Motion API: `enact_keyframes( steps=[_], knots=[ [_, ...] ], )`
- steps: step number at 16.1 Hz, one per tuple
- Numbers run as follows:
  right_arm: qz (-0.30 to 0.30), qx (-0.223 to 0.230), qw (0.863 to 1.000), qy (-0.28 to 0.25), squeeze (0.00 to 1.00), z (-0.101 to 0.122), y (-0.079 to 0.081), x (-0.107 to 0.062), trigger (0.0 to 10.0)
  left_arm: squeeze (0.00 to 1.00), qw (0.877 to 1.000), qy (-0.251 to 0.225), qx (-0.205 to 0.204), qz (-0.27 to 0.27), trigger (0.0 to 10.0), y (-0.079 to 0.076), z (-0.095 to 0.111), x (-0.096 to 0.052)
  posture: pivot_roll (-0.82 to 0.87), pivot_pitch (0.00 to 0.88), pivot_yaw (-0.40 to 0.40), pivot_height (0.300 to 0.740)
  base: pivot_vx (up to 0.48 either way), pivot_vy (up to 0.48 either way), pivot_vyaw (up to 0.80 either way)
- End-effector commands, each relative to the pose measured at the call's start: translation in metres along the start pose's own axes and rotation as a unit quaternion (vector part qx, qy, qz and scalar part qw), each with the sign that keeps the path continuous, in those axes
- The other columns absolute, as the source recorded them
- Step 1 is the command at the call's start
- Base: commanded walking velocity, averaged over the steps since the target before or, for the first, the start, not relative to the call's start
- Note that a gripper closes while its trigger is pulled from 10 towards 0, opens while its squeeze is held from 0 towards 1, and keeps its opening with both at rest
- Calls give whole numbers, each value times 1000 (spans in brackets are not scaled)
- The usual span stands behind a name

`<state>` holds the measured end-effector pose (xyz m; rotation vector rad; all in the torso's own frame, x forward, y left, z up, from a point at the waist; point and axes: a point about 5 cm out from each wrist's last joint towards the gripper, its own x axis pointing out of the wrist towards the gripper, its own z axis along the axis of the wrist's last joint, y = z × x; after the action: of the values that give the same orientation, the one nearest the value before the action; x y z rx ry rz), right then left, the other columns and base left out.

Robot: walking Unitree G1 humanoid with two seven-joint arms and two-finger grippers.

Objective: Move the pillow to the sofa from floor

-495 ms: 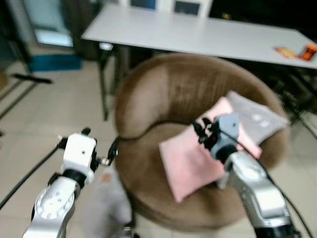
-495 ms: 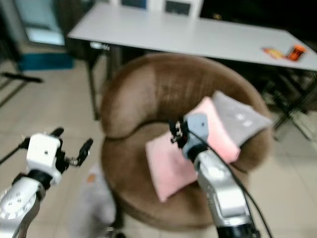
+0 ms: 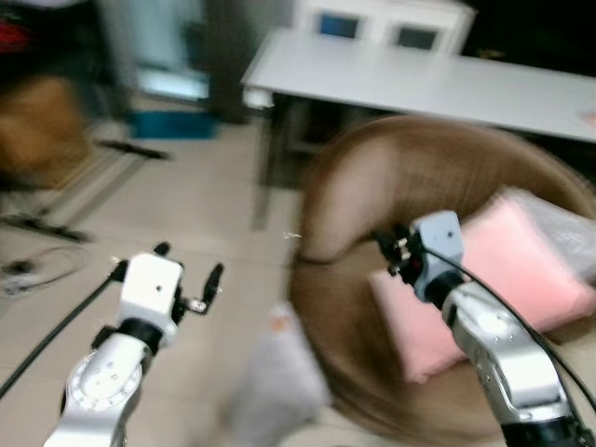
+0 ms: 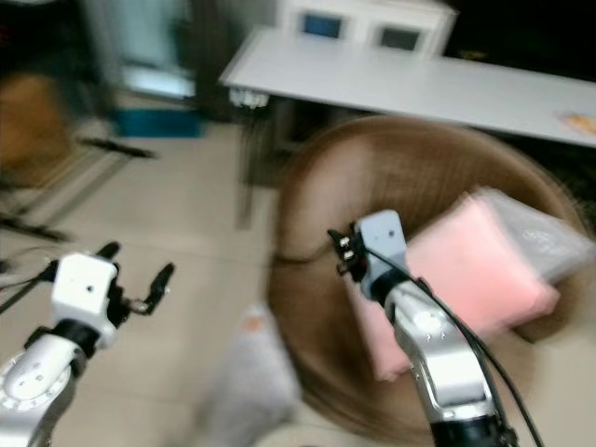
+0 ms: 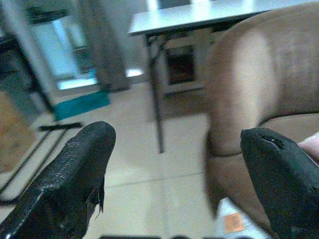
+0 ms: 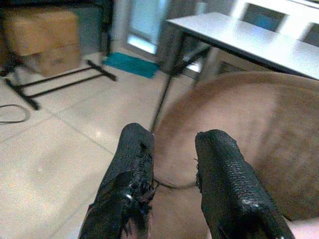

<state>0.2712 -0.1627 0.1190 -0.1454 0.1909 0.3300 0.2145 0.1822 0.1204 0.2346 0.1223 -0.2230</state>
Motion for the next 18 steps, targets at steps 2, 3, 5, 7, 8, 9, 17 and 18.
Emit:
enact_keyframes(
  steps=[2,3,5,7,8,9,17,18],
  knots=[
    [-17,58,998,17,0,-4,-1,1,10000,0,1000,1,10,6,10000,3,0,-2,94,0,-77,740,0,0,400],
    [-23,58,998,21,0,-6,2,1,10000,0,1000,0,8,14,10000,5,1,-1,92,0,-74,740,0,0,0],
    [-50,75,995,32,0,-15,8,1,10000,0,1000,-4,7,24,10000,9,1,1,87,0,-69,740,0,0,0],
    [-87,100,990,43,0,-22,15,2,10000,0,999,-5,11,30,10000,10,0,4,87,0,-65,740,0,0,0],
    [-102,125,986,35,0,-22,17,2,10000,0,999,-7,16,36,10000,12,0,5,87,0,-65,740,0,0,0],
    [-104,126,986,34,0,-21,18,3,10000,0,999,-9,17,37,10000,13,1,6,87,0,-65,740,0,0,0],
    [-113,136,984,19,0,-21,20,10,10000,0,998,-33,24,37,10000,17,2,9,92,0,-72,740,0,-285,0],
    [-104,132,986,6,0,-17,20,12,10000,0,998,-36,34,38,10000,17,1,7,91,0,-78,730,0,0,0]
  ],
)
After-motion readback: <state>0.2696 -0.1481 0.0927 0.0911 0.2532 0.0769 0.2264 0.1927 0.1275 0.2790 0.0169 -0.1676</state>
